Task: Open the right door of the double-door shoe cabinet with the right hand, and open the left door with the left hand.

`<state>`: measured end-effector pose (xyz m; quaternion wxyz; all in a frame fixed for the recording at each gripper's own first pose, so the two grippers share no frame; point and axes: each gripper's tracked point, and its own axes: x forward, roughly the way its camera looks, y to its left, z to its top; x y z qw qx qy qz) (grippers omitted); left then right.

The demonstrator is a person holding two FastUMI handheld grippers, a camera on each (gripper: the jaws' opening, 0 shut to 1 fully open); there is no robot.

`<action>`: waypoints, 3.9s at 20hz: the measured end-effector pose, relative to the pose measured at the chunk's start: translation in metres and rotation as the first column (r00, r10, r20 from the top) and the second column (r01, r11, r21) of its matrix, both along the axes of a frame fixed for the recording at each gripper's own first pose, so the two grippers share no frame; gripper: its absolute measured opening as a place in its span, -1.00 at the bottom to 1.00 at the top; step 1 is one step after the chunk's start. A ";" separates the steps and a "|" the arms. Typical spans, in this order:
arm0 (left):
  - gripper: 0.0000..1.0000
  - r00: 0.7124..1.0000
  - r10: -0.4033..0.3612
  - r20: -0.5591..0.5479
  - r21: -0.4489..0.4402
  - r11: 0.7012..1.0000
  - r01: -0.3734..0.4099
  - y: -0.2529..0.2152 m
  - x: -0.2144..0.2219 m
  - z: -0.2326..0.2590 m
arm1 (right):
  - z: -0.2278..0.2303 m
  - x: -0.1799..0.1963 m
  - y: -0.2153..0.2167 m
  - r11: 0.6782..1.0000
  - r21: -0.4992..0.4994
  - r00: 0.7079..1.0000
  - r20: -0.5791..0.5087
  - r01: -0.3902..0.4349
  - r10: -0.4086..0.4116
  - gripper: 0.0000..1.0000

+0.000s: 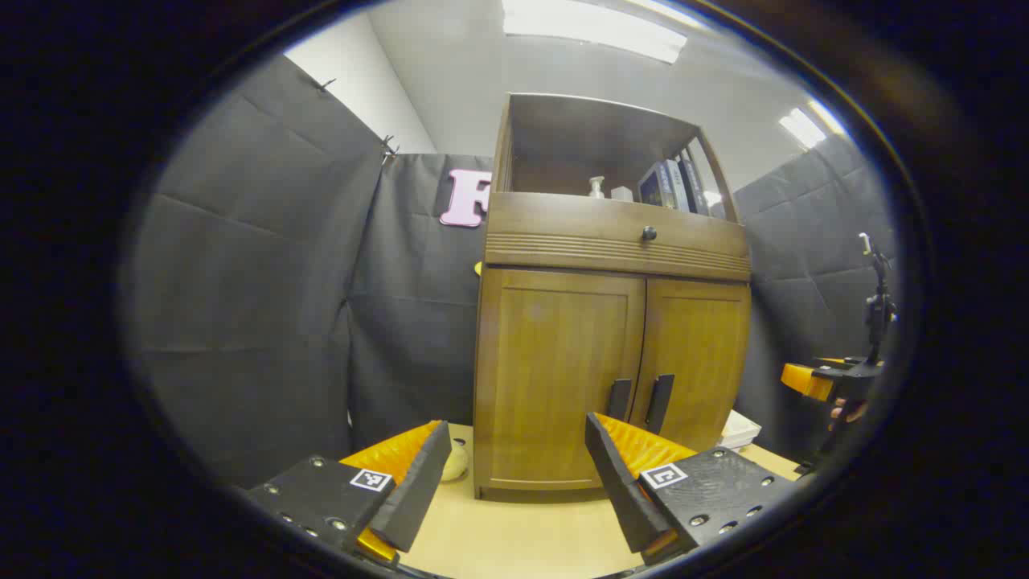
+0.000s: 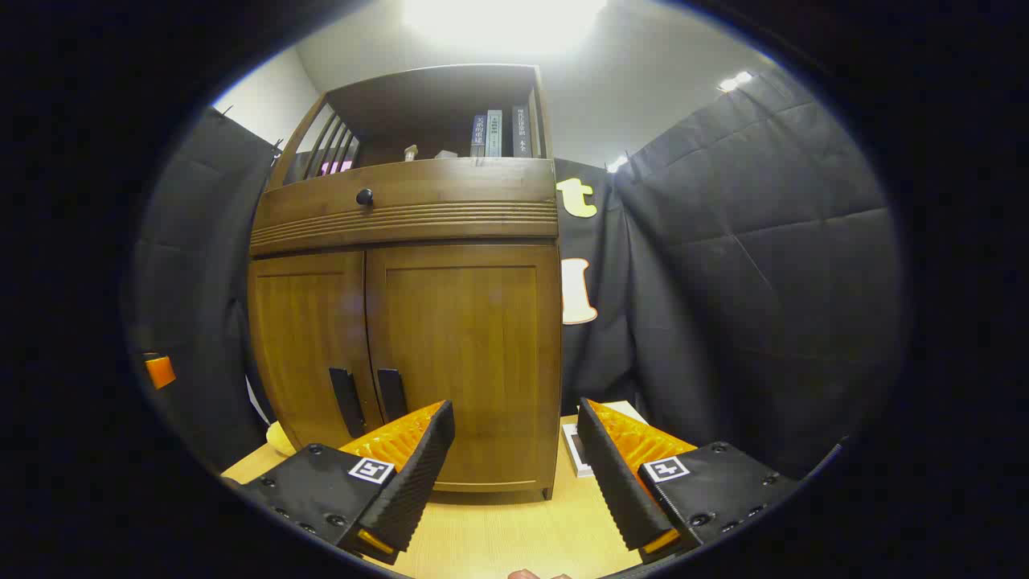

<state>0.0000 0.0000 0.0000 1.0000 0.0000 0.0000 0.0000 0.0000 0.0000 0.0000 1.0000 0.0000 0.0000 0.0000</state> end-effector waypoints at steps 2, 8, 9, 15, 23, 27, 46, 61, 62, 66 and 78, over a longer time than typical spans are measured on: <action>0.96 1.000 0.007 -0.004 0.001 1.000 -0.007 0.002 -0.004 -0.001 | -0.002 -0.001 0.002 1.000 0.010 1.000 -0.007 -0.013 0.013 0.94; 0.96 1.000 0.006 -0.013 -0.015 1.000 -0.006 -0.006 -0.007 -0.011 | -0.002 0.002 0.004 0.999 0.012 0.999 -0.023 -0.030 0.030 0.94; 0.96 1.000 0.006 -0.015 -0.019 1.000 -0.006 -0.008 -0.009 -0.012 | -0.001 0.003 0.005 0.999 0.017 0.999 -0.024 -0.033 0.033 0.94; 0.92 0.999 0.021 -0.024 -0.011 1.000 -0.021 -0.006 -0.012 -0.019 | 0.003 0.008 0.017 0.998 0.018 0.998 -0.029 -0.061 0.061 0.93; 0.96 0.998 0.039 -0.044 -0.031 0.999 -0.041 -0.002 -0.010 -0.024 | 0.008 0.029 0.049 0.992 0.054 0.993 -0.021 -0.112 0.113 0.86; 0.96 0.997 0.051 -0.057 -0.038 0.998 -0.053 0.000 -0.010 -0.028 | 0.005 0.052 0.074 0.987 0.068 0.989 -0.026 -0.146 0.149 0.93; 0.96 0.957 0.248 -0.153 -0.008 0.968 -0.252 0.026 -0.017 -0.050 | -0.063 0.171 0.166 0.968 0.063 0.949 -0.195 -0.242 0.250 0.86; 0.96 0.955 0.252 -0.154 0.057 0.968 -0.246 0.021 -0.012 -0.052 | -0.087 0.194 0.184 0.970 0.036 0.937 -0.252 -0.239 0.240 -0.35; 0.96 0.956 0.250 -0.153 0.059 0.968 -0.243 0.020 -0.014 -0.054 | -0.090 0.199 0.184 0.970 0.029 0.937 -0.254 -0.242 0.241 -0.41; 0.96 0.958 0.243 -0.152 0.069 0.969 -0.235 0.018 -0.016 -0.054 | -0.088 0.195 0.185 0.954 0.040 0.918 -0.262 -0.298 0.297 -0.84; 0.96 0.972 0.193 -0.135 0.060 0.981 -0.186 0.008 -0.027 -0.050 | -0.091 0.153 0.173 0.948 0.016 0.910 -0.275 -0.318 0.310 -0.86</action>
